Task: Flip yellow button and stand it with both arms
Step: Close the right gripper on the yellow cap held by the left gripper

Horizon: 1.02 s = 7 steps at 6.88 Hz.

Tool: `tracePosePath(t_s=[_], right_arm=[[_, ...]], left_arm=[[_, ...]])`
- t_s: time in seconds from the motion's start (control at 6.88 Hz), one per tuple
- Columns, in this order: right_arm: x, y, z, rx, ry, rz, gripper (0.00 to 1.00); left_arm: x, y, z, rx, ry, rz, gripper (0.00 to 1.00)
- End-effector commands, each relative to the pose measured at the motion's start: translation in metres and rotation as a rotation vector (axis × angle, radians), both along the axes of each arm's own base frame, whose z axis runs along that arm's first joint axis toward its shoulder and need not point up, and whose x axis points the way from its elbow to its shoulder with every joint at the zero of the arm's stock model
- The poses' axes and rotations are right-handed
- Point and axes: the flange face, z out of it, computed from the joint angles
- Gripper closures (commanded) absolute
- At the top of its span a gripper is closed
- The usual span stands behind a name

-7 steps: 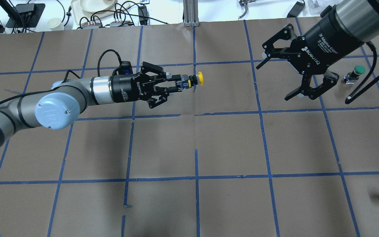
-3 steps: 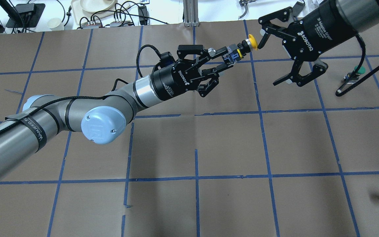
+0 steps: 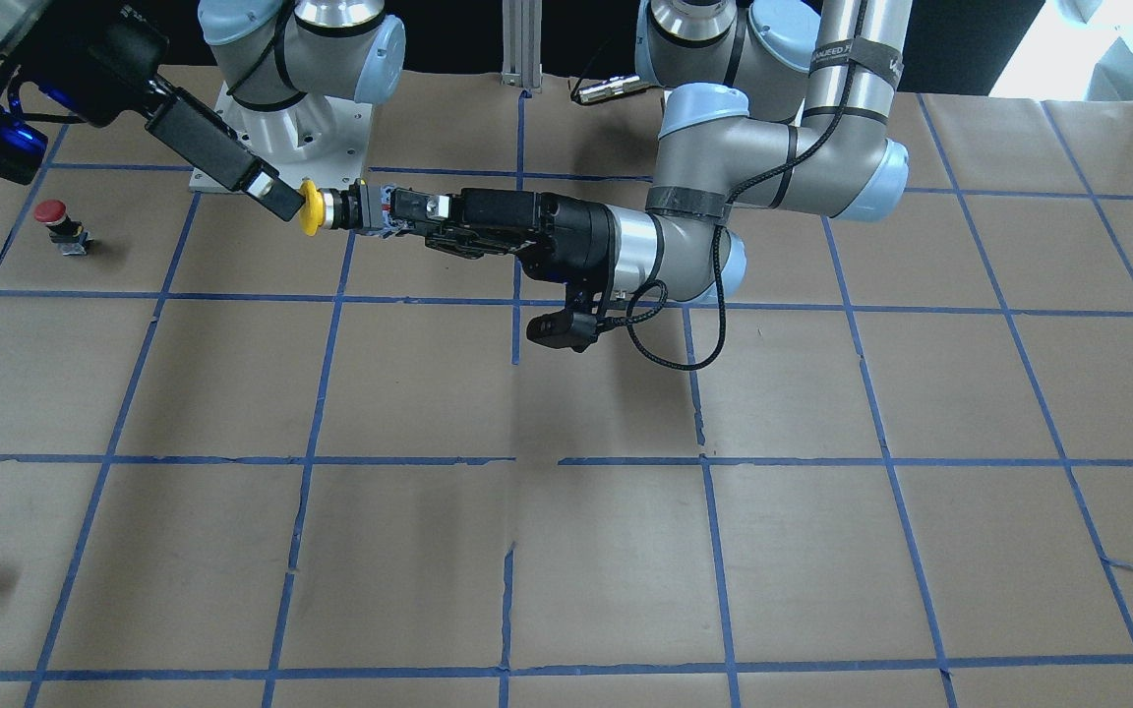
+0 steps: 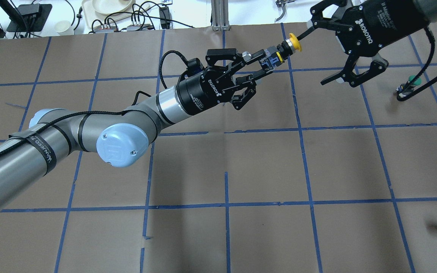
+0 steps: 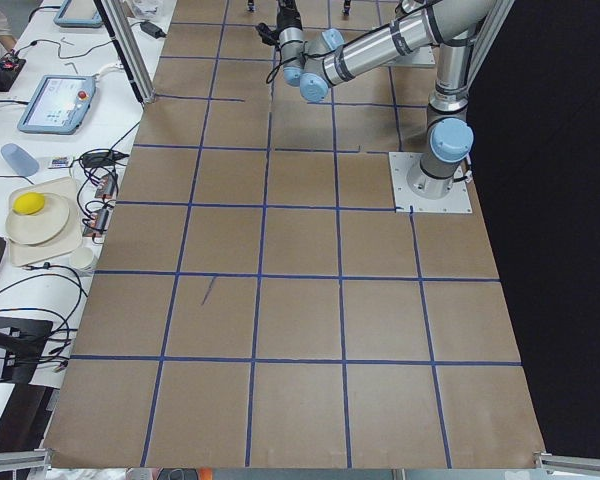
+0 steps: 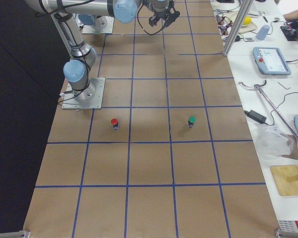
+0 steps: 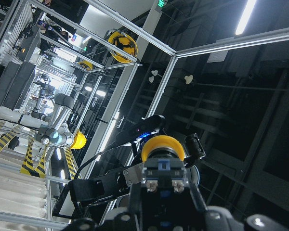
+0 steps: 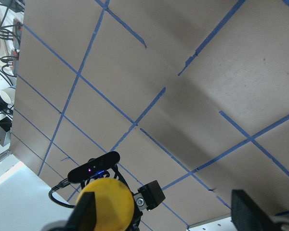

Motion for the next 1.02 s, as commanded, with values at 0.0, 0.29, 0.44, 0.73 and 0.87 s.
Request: tracePosePath(t_s=[0.0, 0.29, 0.44, 0.73, 0.87], right_arm=[[0.004, -0.002, 0.011, -0.015, -0.046, -0.009, 0.00], [0.008, -0.007, 0.004, -0.004, -0.089, -0.014, 0.01], [0.007, -0.011, -0.004, 0.012, -0.098, -0.015, 0.02], [0.008, -0.020, -0.010, 0.057, -0.146, -0.055, 0.16], [0.008, -0.020, -0.005, 0.048, -0.143, -0.056, 0.22]], left_arm=[[-0.001, -0.002, -0.006, 0.004, -0.002, -0.001, 0.82], [-0.001, -0.002, -0.005, -0.003, 0.000, 0.000, 0.82], [-0.001, -0.001, -0.003, -0.008, -0.001, -0.002, 0.82], [-0.001, -0.001, -0.008, 0.001, -0.002, -0.003, 0.82], [-0.001, -0.002, -0.009, -0.001, -0.003, -0.003, 0.82]])
